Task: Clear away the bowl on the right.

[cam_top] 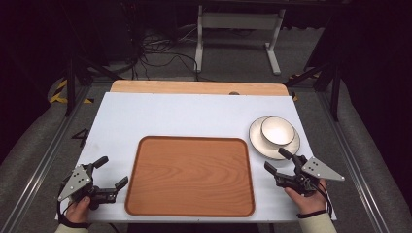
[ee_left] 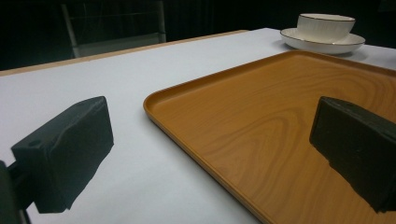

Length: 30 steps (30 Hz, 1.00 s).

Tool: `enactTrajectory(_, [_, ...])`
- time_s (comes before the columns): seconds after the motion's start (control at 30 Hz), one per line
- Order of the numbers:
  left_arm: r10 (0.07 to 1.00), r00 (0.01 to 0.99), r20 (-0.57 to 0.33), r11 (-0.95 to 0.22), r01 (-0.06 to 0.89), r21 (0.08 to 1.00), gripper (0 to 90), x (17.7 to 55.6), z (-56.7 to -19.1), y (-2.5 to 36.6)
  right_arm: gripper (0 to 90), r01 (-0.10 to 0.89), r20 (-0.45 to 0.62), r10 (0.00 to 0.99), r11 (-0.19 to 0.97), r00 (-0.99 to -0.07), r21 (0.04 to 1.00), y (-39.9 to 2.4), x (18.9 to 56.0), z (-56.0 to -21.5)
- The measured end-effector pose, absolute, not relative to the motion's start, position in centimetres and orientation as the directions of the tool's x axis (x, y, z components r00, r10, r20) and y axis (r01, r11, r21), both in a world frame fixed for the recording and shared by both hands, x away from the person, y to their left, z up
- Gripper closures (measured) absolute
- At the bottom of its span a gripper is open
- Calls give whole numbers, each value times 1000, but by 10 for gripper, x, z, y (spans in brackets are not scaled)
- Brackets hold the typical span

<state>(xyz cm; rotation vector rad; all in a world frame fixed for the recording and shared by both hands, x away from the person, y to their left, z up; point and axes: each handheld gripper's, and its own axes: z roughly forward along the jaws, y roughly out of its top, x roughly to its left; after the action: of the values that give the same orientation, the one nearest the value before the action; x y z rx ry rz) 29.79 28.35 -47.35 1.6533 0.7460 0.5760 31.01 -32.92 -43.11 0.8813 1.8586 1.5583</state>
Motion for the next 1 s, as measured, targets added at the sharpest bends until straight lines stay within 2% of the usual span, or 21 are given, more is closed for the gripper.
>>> enactTrajectory(0.4, [736, 676, -20, -124, 164, 979, 3, 298, -474, 283, 259, 107, 6, 787, 77, -617, 991, -340, 320, -405])
enactTrajectory(1.0, [736, 677, -14, -128, 159, 979, 3, 297, -473, 284, 281, 148, -15, 811, 125, -585, 981, -350, 352, -384])
